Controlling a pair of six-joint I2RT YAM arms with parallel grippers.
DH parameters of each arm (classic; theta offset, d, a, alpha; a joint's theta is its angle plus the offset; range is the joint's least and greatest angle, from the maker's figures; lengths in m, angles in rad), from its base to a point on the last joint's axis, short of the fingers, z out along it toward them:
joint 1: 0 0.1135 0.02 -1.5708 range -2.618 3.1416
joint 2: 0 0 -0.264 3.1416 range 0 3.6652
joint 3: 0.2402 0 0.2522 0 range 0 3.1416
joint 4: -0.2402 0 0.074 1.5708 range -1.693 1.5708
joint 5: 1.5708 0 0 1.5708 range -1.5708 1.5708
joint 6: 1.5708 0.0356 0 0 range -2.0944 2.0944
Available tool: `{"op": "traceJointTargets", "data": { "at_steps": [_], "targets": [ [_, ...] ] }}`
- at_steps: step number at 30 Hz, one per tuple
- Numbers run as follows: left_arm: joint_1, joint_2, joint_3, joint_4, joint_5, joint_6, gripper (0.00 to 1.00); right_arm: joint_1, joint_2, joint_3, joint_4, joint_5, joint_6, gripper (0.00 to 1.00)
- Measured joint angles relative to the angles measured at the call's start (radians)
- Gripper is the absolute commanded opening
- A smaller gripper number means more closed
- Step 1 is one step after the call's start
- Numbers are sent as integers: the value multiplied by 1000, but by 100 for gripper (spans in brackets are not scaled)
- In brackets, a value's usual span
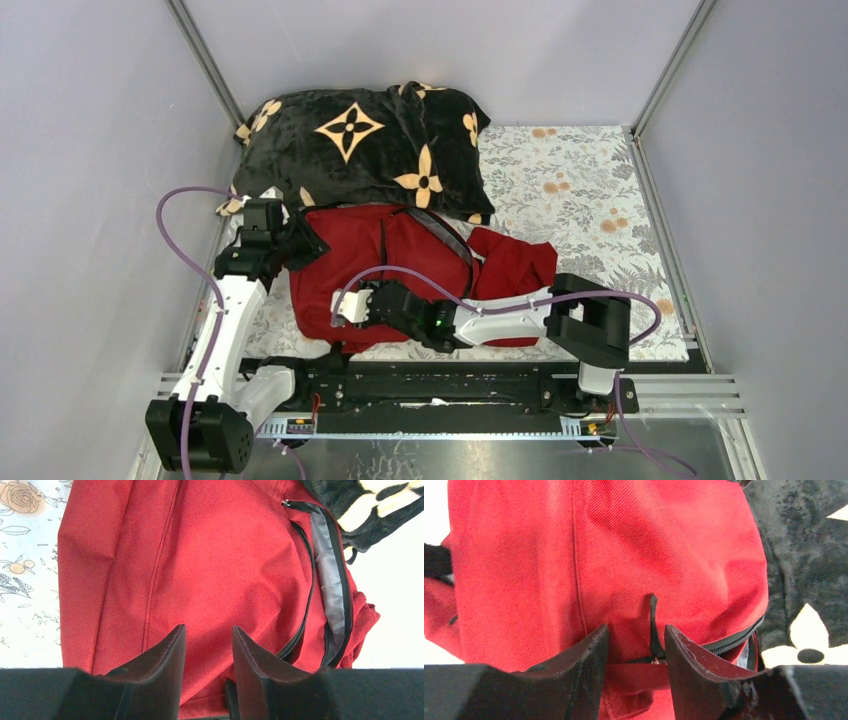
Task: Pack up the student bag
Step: Zip the student bag at the center of the board.
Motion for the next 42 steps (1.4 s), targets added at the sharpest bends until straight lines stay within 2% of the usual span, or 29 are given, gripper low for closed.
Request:
{"op": "traceJointTargets", "data": {
  "at_steps": [3, 6, 11, 16, 18, 23, 31, 36, 39, 42],
  "targets": [
    [0, -5, -14, 1, 4, 0, 46, 3, 31, 32, 8, 31, -19, 51],
    [0, -7, -25, 6, 13, 1, 46, 4, 39, 34, 15, 46, -22, 47],
    [0, -7, -39, 11, 28, 7, 46, 4, 68, 66, 17, 76, -23, 19],
    [0, -8, -42, 14, 39, 21, 47, 3, 82, 81, 3, 78, 8, 7],
    [0, -9, -45, 15, 45, 28, 48, -2, 84, 111, -50, 68, 46, 0],
    [0, -12, -47, 14, 82, 46, 50, -21, 87, 206, -148, 19, 151, 0],
    [1, -18, -47, 15, 159, 71, 56, -45, 36, 163, -180, -5, 303, 0],
    [-5, -44, -30, 8, 205, 79, 64, -116, -87, 49, -136, -123, 459, 0],
    [-26, -60, 9, 10, 228, 89, 74, -198, -174, -48, -51, -213, 571, 0],
    [-75, -77, 11, 14, 256, 101, 75, -261, -232, -115, 6, -256, 675, 0]
  ]
}}
